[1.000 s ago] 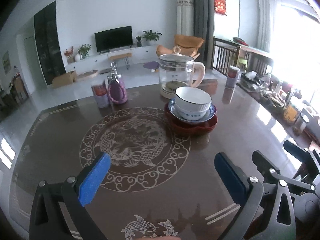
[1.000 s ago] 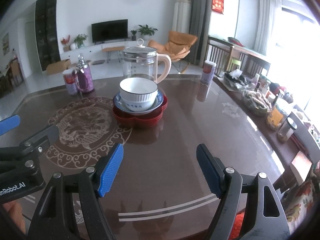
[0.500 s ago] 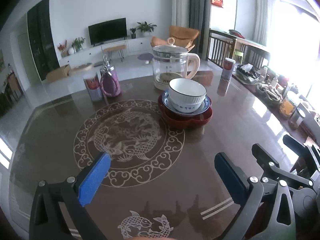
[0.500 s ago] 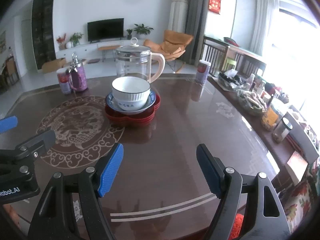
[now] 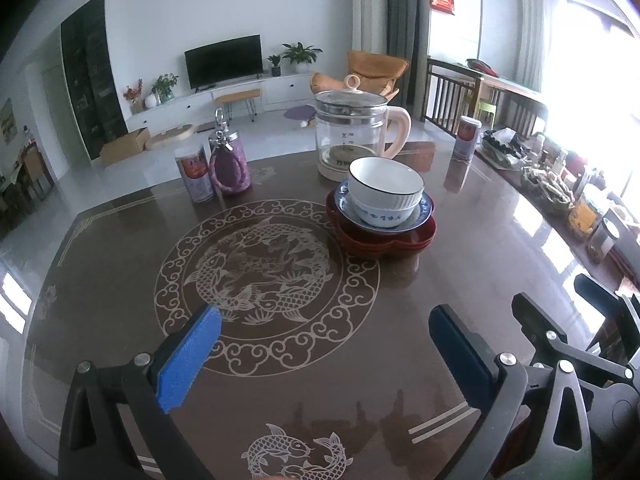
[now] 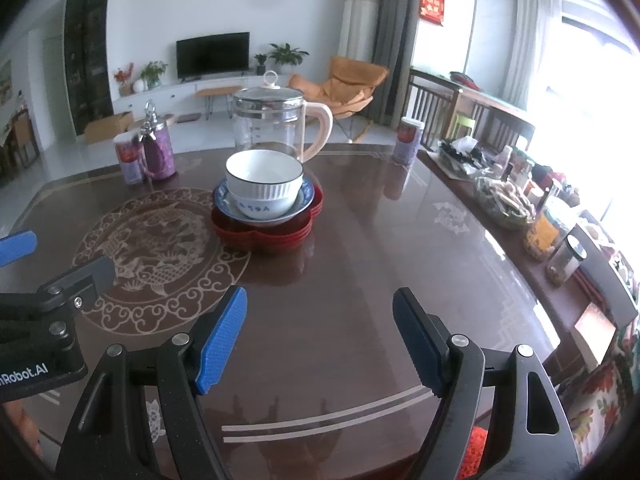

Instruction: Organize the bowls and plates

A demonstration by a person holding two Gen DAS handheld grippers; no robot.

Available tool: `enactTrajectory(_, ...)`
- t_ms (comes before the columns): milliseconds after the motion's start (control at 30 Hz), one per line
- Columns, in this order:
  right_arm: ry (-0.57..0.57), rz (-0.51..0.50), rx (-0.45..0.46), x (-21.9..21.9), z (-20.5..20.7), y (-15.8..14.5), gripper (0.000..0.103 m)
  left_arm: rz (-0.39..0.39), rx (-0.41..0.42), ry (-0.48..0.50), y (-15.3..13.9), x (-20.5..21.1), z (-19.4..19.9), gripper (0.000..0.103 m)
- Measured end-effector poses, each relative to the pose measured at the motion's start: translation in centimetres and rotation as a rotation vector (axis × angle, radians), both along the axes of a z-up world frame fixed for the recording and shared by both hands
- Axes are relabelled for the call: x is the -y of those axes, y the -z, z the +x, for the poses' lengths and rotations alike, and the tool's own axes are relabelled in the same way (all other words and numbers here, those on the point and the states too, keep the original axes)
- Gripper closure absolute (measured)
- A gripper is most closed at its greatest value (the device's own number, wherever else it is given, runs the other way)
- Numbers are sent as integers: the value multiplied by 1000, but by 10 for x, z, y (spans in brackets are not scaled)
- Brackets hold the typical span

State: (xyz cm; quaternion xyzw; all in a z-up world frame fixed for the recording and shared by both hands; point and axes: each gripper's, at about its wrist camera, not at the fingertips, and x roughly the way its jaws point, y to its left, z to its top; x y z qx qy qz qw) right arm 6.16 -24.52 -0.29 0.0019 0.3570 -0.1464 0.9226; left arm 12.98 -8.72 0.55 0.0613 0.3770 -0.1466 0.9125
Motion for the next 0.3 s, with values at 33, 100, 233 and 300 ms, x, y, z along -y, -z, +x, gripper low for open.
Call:
enactTrajectory(33, -2, 0, 0, 0, 0, 0, 24, -1, 0, -3, 0, 0, 1, 0)
enactTrajectory(100, -5, -1, -1, -1, 2, 0, 24, -2, -1, -5, -1, -2, 2, 0)
enactTrajectory(233, -9, 0, -3, -2, 3, 0, 24, -29, -7, 8, -3, -4, 3, 0)
enactTrajectory(300, -12, 1, -4, -2, 4, 0, 24, -28, -1, 1, -5, -4, 3, 0)
